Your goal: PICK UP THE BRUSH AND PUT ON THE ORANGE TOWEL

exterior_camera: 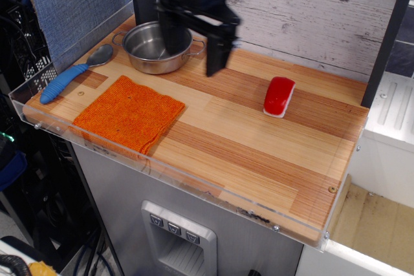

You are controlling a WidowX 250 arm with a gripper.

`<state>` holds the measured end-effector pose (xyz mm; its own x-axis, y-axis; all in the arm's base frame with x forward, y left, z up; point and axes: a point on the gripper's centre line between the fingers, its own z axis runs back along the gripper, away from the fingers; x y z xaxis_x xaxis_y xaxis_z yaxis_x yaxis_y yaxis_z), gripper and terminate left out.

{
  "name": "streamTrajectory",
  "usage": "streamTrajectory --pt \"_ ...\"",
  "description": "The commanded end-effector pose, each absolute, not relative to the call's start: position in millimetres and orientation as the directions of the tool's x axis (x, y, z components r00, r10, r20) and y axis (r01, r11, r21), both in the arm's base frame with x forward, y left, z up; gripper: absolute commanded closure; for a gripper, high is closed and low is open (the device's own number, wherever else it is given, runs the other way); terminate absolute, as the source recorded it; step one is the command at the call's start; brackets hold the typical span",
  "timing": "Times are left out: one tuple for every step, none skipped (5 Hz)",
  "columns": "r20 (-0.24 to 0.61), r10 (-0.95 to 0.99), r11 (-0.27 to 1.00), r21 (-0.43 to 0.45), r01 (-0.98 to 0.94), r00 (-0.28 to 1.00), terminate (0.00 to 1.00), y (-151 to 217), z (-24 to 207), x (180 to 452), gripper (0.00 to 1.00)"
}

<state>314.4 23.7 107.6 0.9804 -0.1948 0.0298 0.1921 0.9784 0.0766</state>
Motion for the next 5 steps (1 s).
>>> streamTrajectory --pt "0.095 -0.118 0.991 0.079 0.111 0.988 0.0 -10.1 93.6 354.0 0.0" --pt "0.122 -0.039 0.999 0.037 0.035 0.992 0.0 -15.9 76.7 366.8 0.0" --pt "0.106 0.015 0.999 0.032 -0.019 0.994 0.0 -28.9 61.4 379.2 0.0" --pt "0.103 0.025 0.998 0.051 -0.03 0.994 0.0 -39.9 49.2 391.1 0.0" --pt "0.106 0.021 0.998 0.05 -0.026 0.994 0.0 -48.5 44.1 398.2 0.0"
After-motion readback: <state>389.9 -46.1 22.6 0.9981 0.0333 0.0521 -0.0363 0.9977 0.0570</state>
